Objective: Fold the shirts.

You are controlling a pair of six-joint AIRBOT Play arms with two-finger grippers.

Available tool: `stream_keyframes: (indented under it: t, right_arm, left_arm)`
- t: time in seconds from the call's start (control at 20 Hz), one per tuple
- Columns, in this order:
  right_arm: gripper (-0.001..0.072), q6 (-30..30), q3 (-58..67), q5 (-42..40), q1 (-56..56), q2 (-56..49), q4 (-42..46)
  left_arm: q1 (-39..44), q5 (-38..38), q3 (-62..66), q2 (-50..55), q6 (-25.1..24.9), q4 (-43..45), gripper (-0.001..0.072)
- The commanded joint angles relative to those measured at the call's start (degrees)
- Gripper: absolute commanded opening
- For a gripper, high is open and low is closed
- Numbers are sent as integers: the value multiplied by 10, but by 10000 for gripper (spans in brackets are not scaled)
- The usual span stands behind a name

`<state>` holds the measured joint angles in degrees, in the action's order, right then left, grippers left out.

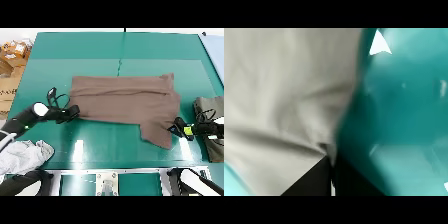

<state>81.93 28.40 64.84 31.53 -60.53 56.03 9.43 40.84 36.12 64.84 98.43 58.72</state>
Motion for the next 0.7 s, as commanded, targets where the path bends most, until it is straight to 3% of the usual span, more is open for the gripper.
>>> stream_keyframes:
  t: [0.0, 0.3, 0.45, 0.65]
  right_arm:
    - [19, 41, 7, 87, 0, 68, 16]
    - [19, 62, 40, 150, 0, 176, 18]
    - [19, 61, 93, 143, -2, 168, -19]
    - [19, 59, 180, 94, -34, 102, -56]
  left_arm:
    - [-36, 157, 6, -42, -7, 95, 23]
    - [-36, 203, 38, -44, -46, 85, 23]
    - [-36, 196, 106, -44, -85, 49, 23]
    - [-36, 174, 189, -14, -90, 52, 22]
